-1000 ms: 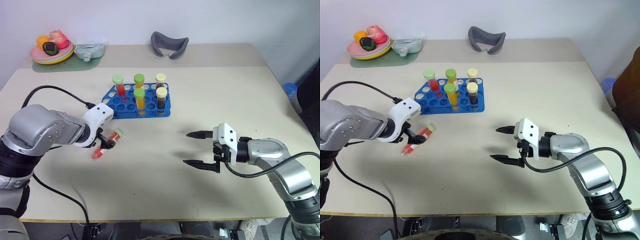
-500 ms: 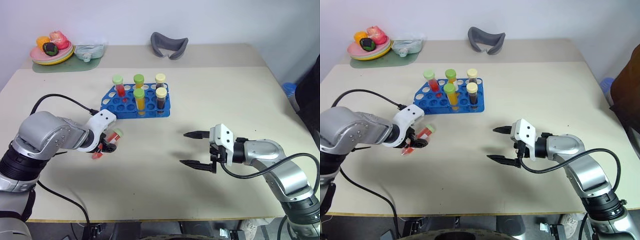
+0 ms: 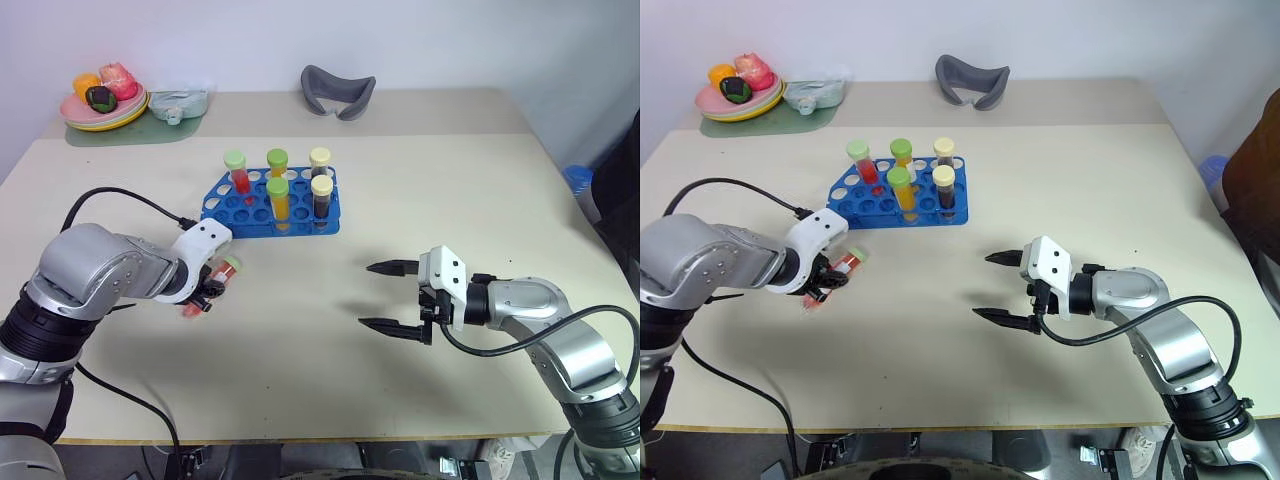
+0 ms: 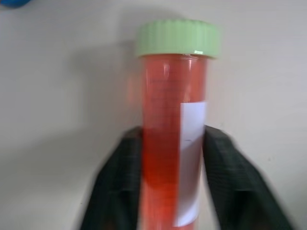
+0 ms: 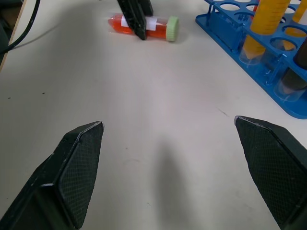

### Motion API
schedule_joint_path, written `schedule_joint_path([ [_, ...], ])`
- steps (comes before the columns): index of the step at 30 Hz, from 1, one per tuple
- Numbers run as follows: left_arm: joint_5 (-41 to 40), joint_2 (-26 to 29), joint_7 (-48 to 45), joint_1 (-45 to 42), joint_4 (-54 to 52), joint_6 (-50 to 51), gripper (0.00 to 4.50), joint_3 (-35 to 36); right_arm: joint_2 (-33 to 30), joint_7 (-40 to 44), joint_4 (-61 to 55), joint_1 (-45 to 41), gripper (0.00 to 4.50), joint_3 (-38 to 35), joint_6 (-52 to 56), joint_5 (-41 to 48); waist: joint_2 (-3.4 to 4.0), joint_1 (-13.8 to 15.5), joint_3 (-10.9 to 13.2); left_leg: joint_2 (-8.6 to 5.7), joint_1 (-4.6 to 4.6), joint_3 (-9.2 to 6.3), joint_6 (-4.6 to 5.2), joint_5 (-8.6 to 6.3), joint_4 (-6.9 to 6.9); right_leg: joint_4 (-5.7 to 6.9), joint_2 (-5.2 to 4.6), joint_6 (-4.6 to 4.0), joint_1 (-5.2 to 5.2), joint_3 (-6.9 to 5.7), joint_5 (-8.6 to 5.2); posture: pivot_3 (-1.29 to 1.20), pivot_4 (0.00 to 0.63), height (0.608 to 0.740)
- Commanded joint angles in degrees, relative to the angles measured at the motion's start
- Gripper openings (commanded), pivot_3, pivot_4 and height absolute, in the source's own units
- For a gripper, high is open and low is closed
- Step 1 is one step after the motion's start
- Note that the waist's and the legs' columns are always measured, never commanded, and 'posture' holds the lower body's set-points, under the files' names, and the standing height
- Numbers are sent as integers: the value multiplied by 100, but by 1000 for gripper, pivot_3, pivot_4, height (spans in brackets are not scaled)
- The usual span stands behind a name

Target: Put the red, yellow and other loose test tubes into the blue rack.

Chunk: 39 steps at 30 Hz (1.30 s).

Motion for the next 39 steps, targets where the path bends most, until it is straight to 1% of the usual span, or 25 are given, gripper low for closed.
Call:
schedule_joint_path([
  [1,281,77,90,42,112,58,791,44,46,-15,-245,-111,4500,-9,-3,88,0,-1,0,0,0,0,0,0,0,0,0,0,0,0,0,0,150,740],
  [8,425,172,26,-74,85,58,791,353,55,-20,-227,-156,4500,7,1,81,0,0,0,0,-2,0,0,0,0,0,0,0,-2,0,0,0,150,740],
  [10,518,114,-50,-57,34,-95,791,612,52,-15,-224,-162,4500,11,-4,74,-2,12,1,0,-5,0,0,0,0,-1,0,0,-4,0,0,0,150,740],
  [11,571,-38,-58,-2,12,-581,791,1127,47,-15,-224,-168,4500,4,-3,76,-2,13,1,0,-10,0,0,0,0,-2,0,0,-7,0,0,0,150,740],
  [12,783,-222,-5,159,-99,-1540,791,1692,41,-13,-224,-169,4500,-2,-5,80,-2,18,1,0,-13,0,0,0,1,-3,-1,0,-9,0,0,0,150,740],
  [13,953,-357,24,291,-180,-2240,791,2078,37,-13,-223,-170,4500,-7,-7,83,-4,28,2,-1,-17,0,-1,1,1,-4,-4,0,-13,-1,0,0,150,740],
  [14,1312,-426,74,483,-247,-3129,791,2284,35,-13,-217,-172,4500,-9,-12,85,-5,24,1,0,-23,-1,-4,2,3,-2,-4,0,-18,-3,0,0,150,740],
  [15,1626,-439,86,656,-271,-3745,791,2312,35,-13,-211,-174,4500,-8,-17,84,-5,11,2,1,-29,-1,-15,8,4,-4,-5,-1,-23,-4,0,0,150,740],
  [16,1916,-554,108,814,-219,-4424,791,2349,51,-24,-201,-191,4500,2,-26,78,-5,6,1,1,-30,2,-30,17,3,-6,-7,-1,-25,-3,0,0,150,740],
  [17,2039,-743,110,904,-141,-4916,791,2440,81,-46,-187,-216,4500,10,-34,73,-2,12,0,1,-29,4,-38,21,0,-8,-7,-1,-26,-1,0,0,150,740],
  [19,2126,-1270,159,935,27,-5609,791,2517,223,-165,-100,-348,4500,20,-62,51,-1,37,-1,0,-27,6,-38,21,-3,-9,-8,-1,-23,-2,0,0,150,740],
  [23,2159,-2378,-394,1086,339,-7056,791,2195,595,-429,61,-596,4500,-35,-76,72,-6,72,-4,-4,-29,6,-16,9,12,-9,-12,1,-14,-2,1,0,150,740],
  [25,2522,-2850,-362,1216,642,-7841,791,1985,736,-534,92,-661,4500,-66,-55,90,-7,70,-4,-4,-30,5,-18,10,11,-10,-12,1,-15,-2,1,0,150,740],
  [27,2822,-3186,-313,1342,959,-8444,791,1873,777,-584,55,-650,4500,-108,-18,111,-6,60,-4,-3,-32,5,-21,12,7,-9,-11,1,-20,-2,1,0,150,740],
  [30,3188,-3439,-246,1532,1358,-9338,791,1892,750,-645,-43,-548,4500,-189,34,153,-6,-1,-4,-2,-32,5,-19,11,2,-7,-9,1,-27,-2,1,0,150,740],
  [32,3477,-3443,-198,1629,1610,-9863,791,1915,721,-671,-113,-446,4500,-220,49,152,-6,4,-4,-1,-29,5,-13,7,2,-2,-8,1,-27,-1,1,0,150,740],
  [39,3547,-3640,-44,1618,2454,-10785,791,2176,734,-763,-289,-255,4500,-221,112,136,-6,21,-4,-3,-27,4,-9,5,6,-2,-9,1,-20,-2,2,0,150,740],
])
